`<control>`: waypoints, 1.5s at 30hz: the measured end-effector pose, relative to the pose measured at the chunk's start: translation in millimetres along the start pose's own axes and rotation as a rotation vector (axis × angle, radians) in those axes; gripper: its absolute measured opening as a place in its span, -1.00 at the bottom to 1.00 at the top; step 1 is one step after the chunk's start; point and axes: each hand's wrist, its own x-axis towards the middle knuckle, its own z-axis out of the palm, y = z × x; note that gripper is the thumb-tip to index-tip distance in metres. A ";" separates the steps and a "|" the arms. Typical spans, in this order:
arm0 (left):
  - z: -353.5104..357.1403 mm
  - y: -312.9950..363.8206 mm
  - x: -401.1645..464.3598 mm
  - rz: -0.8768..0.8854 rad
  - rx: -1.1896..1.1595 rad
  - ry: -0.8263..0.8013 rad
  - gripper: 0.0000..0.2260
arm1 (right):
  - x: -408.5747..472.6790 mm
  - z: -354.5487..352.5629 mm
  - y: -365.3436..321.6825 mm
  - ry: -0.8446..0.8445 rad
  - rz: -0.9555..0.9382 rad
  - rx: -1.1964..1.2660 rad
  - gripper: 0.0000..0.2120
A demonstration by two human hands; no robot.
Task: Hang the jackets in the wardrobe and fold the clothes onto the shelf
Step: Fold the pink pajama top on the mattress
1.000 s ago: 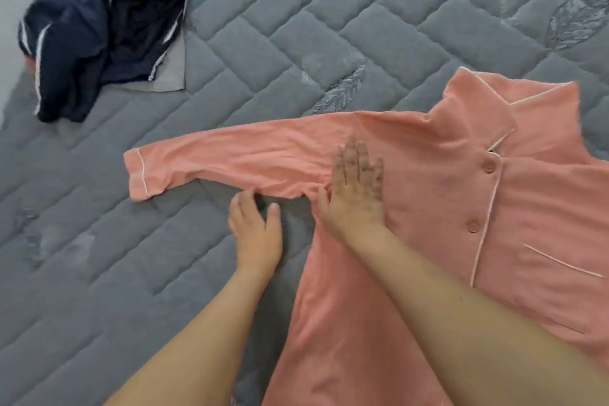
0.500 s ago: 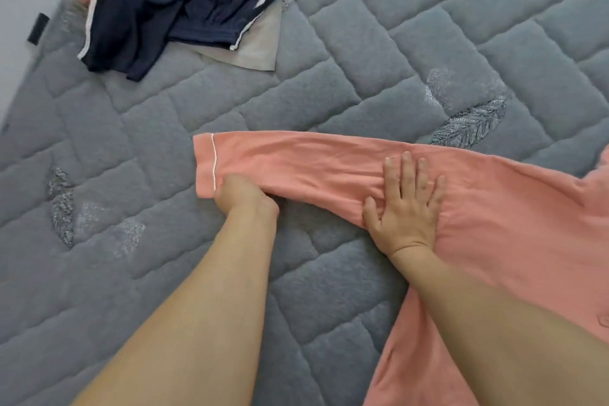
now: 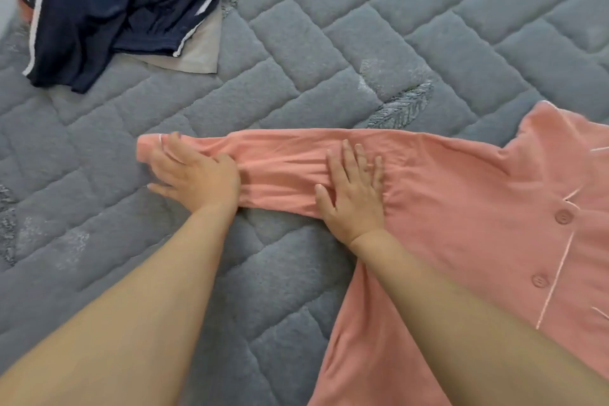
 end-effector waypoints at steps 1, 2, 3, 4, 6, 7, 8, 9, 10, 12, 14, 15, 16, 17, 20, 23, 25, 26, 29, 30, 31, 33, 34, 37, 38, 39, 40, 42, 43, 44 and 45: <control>5.9 7.8 -26.8 0.161 0.031 -0.055 -0.35 | -5.0 -10.5 11.3 0.001 -0.031 0.108 -0.36; 13.6 17.9 -55.5 0.275 0.049 -0.104 -0.34 | -11.5 -23.1 29.7 0.038 -0.030 0.201 -0.42; 20.6 30.7 -84.0 0.358 0.056 -0.147 -0.34 | -18.4 -35.5 53.1 0.113 0.007 0.257 -0.47; 27.3 45.3 -113.2 0.435 0.052 -0.209 -0.34 | -26.5 -48.7 81.1 0.196 0.085 0.272 -0.48; 43.4 76.5 -171.9 0.658 0.058 -0.393 -0.33 | -43.7 -78.6 147.9 0.342 0.289 0.175 -0.46; 52.9 91.7 -197.7 0.781 0.074 -0.483 -0.34 | -51.5 -92.8 183.8 0.390 0.384 0.103 -0.46; 62.5 108.8 -220.3 0.883 0.093 -0.565 -0.36 | -59.5 -106.1 219.6 0.422 0.476 0.056 -0.46; 71.8 126.7 -239.5 0.953 0.108 -0.640 -0.38 | -67.5 -117.4 253.7 0.441 0.563 0.029 -0.46; 81.0 144.9 -255.1 0.989 0.111 -0.702 -0.41 | -74.9 -126.2 284.5 0.439 0.639 0.015 -0.44; 100.7 181.1 -276.2 0.978 0.073 -0.743 -0.44 | -86.2 -133.3 330.7 0.387 0.742 -0.017 -0.41; 121.5 214.8 -281.9 0.916 0.022 -0.684 -0.44 | -90.0 -128.3 354.8 0.368 0.755 -0.093 -0.40; 132.0 228.3 -281.2 0.886 -0.004 -0.645 -0.43 | -89.7 -122.5 359.6 0.382 0.731 -0.139 -0.41; 142.4 237.6 -280.3 0.872 -0.022 -0.596 -0.45 | -89.1 -115.9 362.2 0.405 0.708 -0.174 -0.42; 151.9 243.5 -280.0 0.884 -0.020 -0.529 -0.48 | -87.1 -109.9 364.7 0.437 0.695 -0.192 -0.45; 165.0 243.8 -283.5 0.953 0.031 -0.337 -0.54 | -86.2 -99.0 370.2 0.504 0.663 -0.225 -0.55; 168.1 242.9 -286.8 0.973 0.004 -0.270 -0.60 | -87.8 -99.6 372.0 0.554 0.607 -0.226 -0.66; 169.8 243.0 -286.0 1.001 0.014 -0.254 -0.64 | -87.9 -99.8 370.7 0.561 0.578 -0.207 -0.69; 170.5 243.7 -286.0 1.038 0.006 -0.244 -0.68 | -88.1 -99.9 370.4 0.567 0.564 -0.200 -0.71; 174.9 246.8 -286.2 1.186 -0.068 -0.229 -0.81 | -87.6 -100.0 371.7 0.577 0.544 -0.178 -0.73; 176.6 247.9 -285.7 1.224 -0.099 -0.228 -0.84 | -87.6 -99.3 372.0 0.580 0.539 -0.168 -0.74; 177.9 249.3 -284.9 1.252 -0.128 -0.221 -0.85 | -87.8 -98.7 371.9 0.582 0.532 -0.158 -0.76; 178.4 252.4 -283.6 1.277 -0.166 -0.201 -0.83 | -87.2 -98.2 372.1 0.592 0.506 -0.149 -0.79; 177.2 254.1 -284.3 1.279 -0.185 -0.206 -0.82 | -86.8 -98.1 372.8 0.603 0.493 -0.151 -0.80; 171.0 261.3 -289.0 1.261 -0.191 -0.283 -0.78 | -87.7 -97.3 374.0 0.636 0.486 -0.148 -0.84; 168.0 265.9 -289.5 1.242 -0.152 -0.330 -0.75 | -88.4 -97.7 373.7 0.639 0.487 -0.130 -0.85; 163.3 271.9 -289.6 1.202 -0.122 -0.390 -0.72 | -89.1 -98.9 372.8 0.636 0.484 -0.103 -0.85; 157.6 278.7 -289.4 1.133 -0.127 -0.463 -0.70 | -90.3 -101.8 371.9 0.628 0.480 -0.068 -0.83; 136.3 287.0 -291.4 0.929 -0.230 -0.579 -0.71 | -95.8 -111.0 368.2 0.606 0.476 0.044 -0.75; 123.6 285.4 -293.8 0.871 -0.305 -0.576 -0.72 | -100.8 -117.0 366.0 0.604 0.475 0.111 -0.71; 108.8 278.8 -298.2 0.866 -0.371 -0.542 -0.73 | -107.5 -122.7 363.4 0.615 0.465 0.169 -0.70; 93.6 266.5 -303.5 0.910 -0.412 -0.514 -0.74 | -116.3 -127.4 359.8 0.634 0.446 0.206 -0.70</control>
